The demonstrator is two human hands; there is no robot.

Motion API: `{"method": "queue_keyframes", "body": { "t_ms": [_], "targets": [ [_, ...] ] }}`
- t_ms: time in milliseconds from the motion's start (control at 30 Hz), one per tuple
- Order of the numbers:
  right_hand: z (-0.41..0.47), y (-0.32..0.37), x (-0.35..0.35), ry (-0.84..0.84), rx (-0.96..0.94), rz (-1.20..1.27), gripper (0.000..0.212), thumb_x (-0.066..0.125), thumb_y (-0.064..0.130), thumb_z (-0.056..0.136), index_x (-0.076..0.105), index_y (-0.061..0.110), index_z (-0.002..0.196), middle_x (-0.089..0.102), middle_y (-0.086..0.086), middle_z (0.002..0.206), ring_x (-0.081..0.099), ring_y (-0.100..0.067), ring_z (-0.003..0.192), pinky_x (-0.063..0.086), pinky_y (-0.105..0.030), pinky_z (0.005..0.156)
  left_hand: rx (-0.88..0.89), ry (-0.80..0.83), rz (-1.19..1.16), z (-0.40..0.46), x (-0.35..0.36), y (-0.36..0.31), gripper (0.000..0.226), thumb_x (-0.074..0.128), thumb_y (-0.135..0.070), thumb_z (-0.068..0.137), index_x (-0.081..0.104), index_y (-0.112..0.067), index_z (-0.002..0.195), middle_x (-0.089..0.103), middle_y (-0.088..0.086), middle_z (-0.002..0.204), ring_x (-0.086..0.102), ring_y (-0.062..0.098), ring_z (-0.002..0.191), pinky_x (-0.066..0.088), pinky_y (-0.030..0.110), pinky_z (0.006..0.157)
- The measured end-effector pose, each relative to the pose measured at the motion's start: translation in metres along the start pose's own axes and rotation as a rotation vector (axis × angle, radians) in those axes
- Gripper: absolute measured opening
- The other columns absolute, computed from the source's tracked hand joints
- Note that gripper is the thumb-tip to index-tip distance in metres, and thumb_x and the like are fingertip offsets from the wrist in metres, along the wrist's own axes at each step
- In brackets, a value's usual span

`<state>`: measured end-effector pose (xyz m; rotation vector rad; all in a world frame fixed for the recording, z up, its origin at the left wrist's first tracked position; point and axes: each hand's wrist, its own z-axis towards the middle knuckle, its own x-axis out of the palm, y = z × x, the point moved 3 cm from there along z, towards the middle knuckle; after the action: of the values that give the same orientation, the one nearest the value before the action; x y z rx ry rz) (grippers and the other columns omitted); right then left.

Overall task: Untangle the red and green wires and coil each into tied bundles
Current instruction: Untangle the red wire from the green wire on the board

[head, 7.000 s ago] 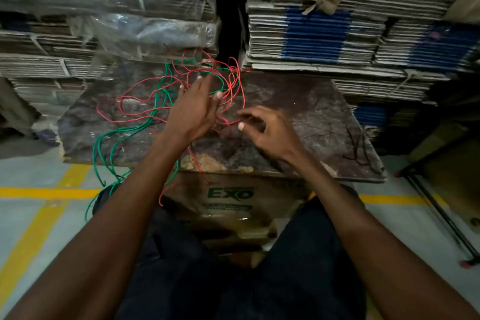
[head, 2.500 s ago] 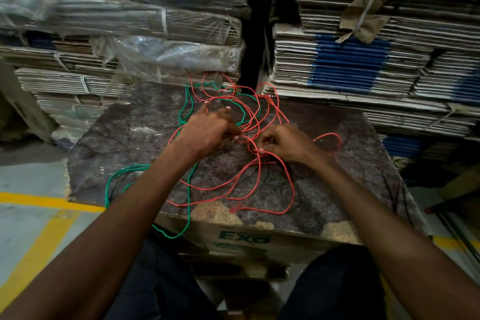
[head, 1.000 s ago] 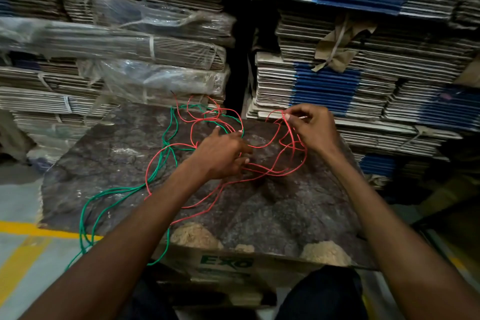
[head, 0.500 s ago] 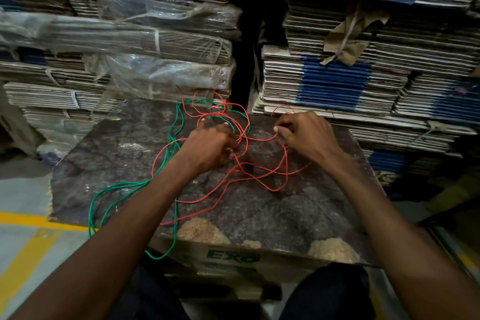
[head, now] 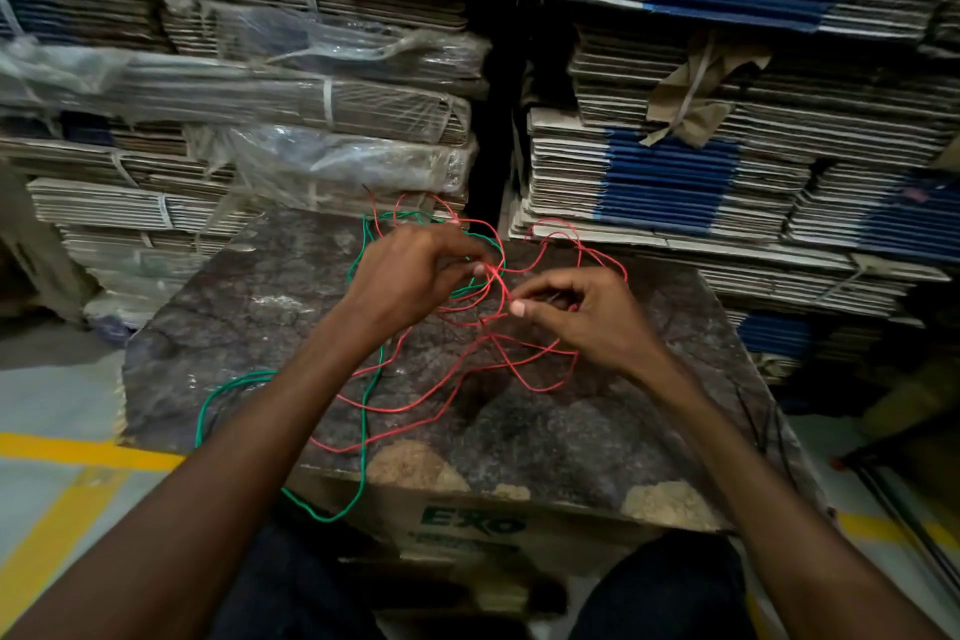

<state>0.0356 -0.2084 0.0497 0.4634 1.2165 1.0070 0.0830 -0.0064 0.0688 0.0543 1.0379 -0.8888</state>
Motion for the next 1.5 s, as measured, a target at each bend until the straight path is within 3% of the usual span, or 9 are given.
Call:
{"method": "queue_keyframes", "body": {
  "t_ms": [300, 433, 600, 733, 933, 1100, 1200, 1367, 1500],
  "targets": [
    [-0.003, 0.021, -0.032, -0.254, -0.006, 0.417, 0.023, 0.068, -0.001, 0.085, 0.068, 0.013, 0.104, 0.068, -0.001, 0.077, 0.06, -0.008, 0.065, 0.048, -0.016, 0.058, -0.106, -0.083, -0.257, 0.0, -0.013, -0.028, 0.031, 0.063, -0.058, 0.076, 0.07, -0.04, 0.101, 0.074, -0.017, 0.094, 0.068, 0.002, 0.089, 0.054, 0.036, 0.077],
    [0.0, 0.011, -0.022, -0.165, 0.007, 0.327, 0.045, 0.071, -0.012, 0.077, 0.061, 0.006, 0.116, 0.069, -0.013, 0.099, 0.067, -0.001, 0.082, 0.052, -0.015, 0.079, -0.144, -0.065, -0.5, 0.003, -0.005, -0.037, 0.032, 0.069, -0.05, 0.075, 0.076, -0.024, 0.091, 0.076, -0.005, 0.084, 0.069, 0.01, 0.078, 0.056, 0.04, 0.074],
    [0.003, 0.008, -0.001, -0.047, -0.072, 0.098, 0.013, 0.07, 0.005, 0.086, 0.072, 0.01, 0.098, 0.072, -0.002, 0.087, 0.063, -0.003, 0.075, 0.044, -0.015, 0.076, -0.191, -0.046, -0.823, 0.006, -0.01, -0.052, 0.002, 0.072, -0.016, 0.083, 0.073, -0.015, 0.082, 0.074, 0.015, 0.082, 0.064, 0.019, 0.074, 0.048, 0.036, 0.073],
    [-0.002, 0.007, -0.001, -0.025, -0.083, 0.16, 0.012, 0.06, 0.007, 0.094, 0.07, 0.001, 0.095, 0.064, -0.002, 0.078, 0.053, 0.0, 0.069, 0.042, -0.015, 0.066, -0.237, -0.047, -0.861, 0.004, -0.018, -0.045, 0.015, 0.062, -0.017, 0.092, 0.072, -0.005, 0.094, 0.074, 0.016, 0.092, 0.067, 0.021, 0.084, 0.05, 0.031, 0.08],
    [-0.006, -0.002, -0.015, 0.106, -0.145, -0.076, 0.02, 0.053, 0.043, 0.094, 0.071, 0.038, 0.102, 0.073, 0.01, 0.1, 0.067, -0.013, 0.093, 0.052, -0.042, 0.083, -0.47, -0.18, -0.869, 0.006, -0.027, -0.02, 0.036, 0.04, -0.029, 0.103, 0.062, -0.008, 0.121, 0.068, 0.005, 0.115, 0.062, -0.005, 0.095, 0.043, 0.004, 0.072],
    [0.004, 0.015, -0.041, 0.114, -0.29, -0.295, 0.028, 0.05, 0.039, 0.096, 0.07, 0.02, 0.098, 0.067, 0.002, 0.084, 0.061, -0.018, 0.078, 0.048, -0.045, 0.071, -0.278, 0.077, -0.683, 0.006, -0.02, -0.025, 0.054, 0.03, -0.043, 0.103, 0.074, -0.011, 0.102, 0.073, -0.001, 0.107, 0.063, 0.005, 0.106, 0.04, 0.018, 0.098],
    [0.018, 0.017, -0.056, 0.025, -0.269, -0.243, 0.028, 0.051, 0.04, 0.096, 0.072, 0.021, 0.096, 0.068, 0.004, 0.084, 0.062, -0.019, 0.078, 0.048, -0.047, 0.069, -0.284, 0.177, -0.747, -0.002, -0.012, -0.032, 0.06, 0.025, -0.035, 0.104, 0.075, -0.004, 0.09, 0.075, 0.006, 0.095, 0.067, 0.005, 0.096, 0.042, 0.015, 0.092],
    [0.036, 0.016, -0.061, -0.086, -0.225, -0.167, 0.013, 0.059, 0.041, 0.092, 0.071, 0.038, 0.095, 0.072, 0.007, 0.087, 0.067, -0.014, 0.085, 0.052, -0.043, 0.077, -0.202, 0.301, -0.973, -0.011, -0.002, -0.042, 0.031, 0.047, -0.025, 0.099, 0.07, -0.006, 0.092, 0.074, 0.015, 0.089, 0.068, 0.027, 0.097, 0.046, 0.035, 0.098],
    [0.044, 0.02, -0.055, -0.144, -0.195, -0.028, 0.01, 0.069, 0.022, 0.089, 0.075, 0.015, 0.086, 0.071, -0.003, 0.073, 0.058, -0.003, 0.066, 0.044, -0.023, 0.062, -0.233, 0.265, -1.232, -0.012, -0.003, -0.053, 0.02, 0.057, -0.02, 0.094, 0.069, -0.017, 0.079, 0.073, 0.013, 0.083, 0.068, 0.034, 0.098, 0.053, 0.035, 0.091]
  ]
}}
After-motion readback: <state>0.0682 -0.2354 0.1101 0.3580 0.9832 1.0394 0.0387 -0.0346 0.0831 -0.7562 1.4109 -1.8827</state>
